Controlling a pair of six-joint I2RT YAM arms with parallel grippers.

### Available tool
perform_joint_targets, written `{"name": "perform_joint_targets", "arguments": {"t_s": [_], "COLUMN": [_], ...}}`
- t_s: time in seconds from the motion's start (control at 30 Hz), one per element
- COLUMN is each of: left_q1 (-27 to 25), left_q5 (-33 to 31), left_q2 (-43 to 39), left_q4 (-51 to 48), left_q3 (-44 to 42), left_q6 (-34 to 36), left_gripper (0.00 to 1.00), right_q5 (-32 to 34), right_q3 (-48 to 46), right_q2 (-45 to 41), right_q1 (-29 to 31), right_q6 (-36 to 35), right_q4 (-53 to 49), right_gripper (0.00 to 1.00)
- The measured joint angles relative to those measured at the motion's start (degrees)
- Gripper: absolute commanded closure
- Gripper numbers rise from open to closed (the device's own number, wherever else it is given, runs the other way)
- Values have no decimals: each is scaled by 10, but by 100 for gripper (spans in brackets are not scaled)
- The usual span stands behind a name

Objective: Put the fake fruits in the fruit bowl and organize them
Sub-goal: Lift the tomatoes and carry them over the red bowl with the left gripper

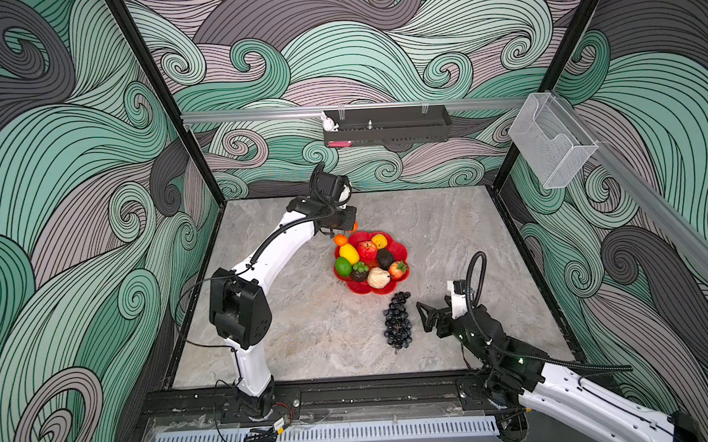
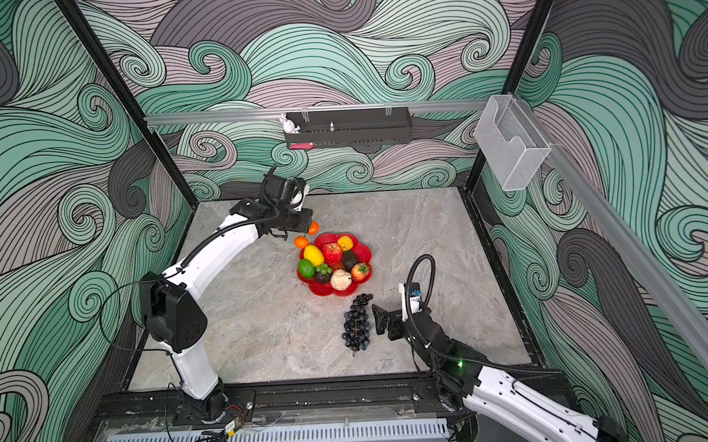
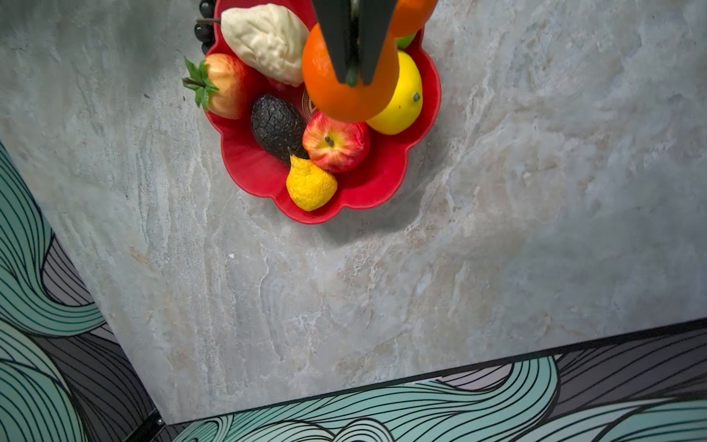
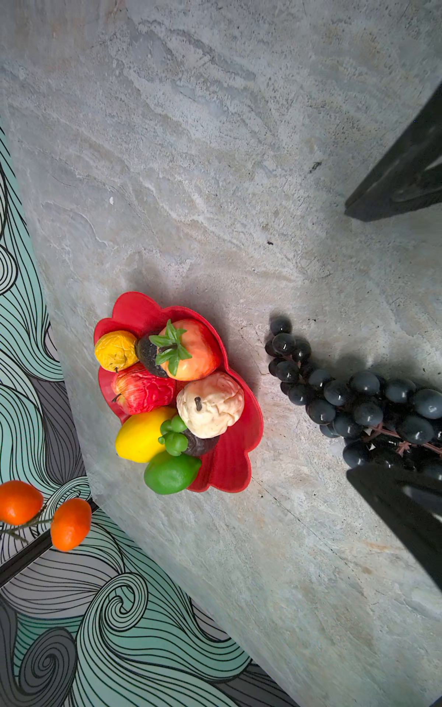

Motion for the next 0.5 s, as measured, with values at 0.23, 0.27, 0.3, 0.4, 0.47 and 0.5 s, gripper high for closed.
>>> {"name": "perform_joint_targets", "arguments": {"t_s": [0.23, 0.27, 0.3, 0.4, 0.47, 0.5], "left_q1": [0, 0, 0, 0, 0, 0], "left_q5": [24, 26, 28, 38, 45, 47], "left_q2": [105, 115, 125, 152, 166, 171], "left_q4": [-12, -14, -16, -22, -23, -24], "left_q3": [135, 146, 156, 183, 194, 196], "left_q6": [82, 92, 101, 132, 153, 162], "left_gripper": [100, 100, 100, 100, 100, 100], "right_q5": [3, 3, 3, 4, 4, 4], "right_q3": [0, 0, 0, 0, -1, -1], "right_q2": [-1, -1, -1, -1, -1, -1], "right_q1": [-5, -6, -6, -8, -10, -10], "right_q6": [0, 0, 0, 0, 0, 0], "right_q4": [-3, -3, -3, -3, -3, -3], "right_gripper": [0, 0, 0, 0, 0, 0]}}
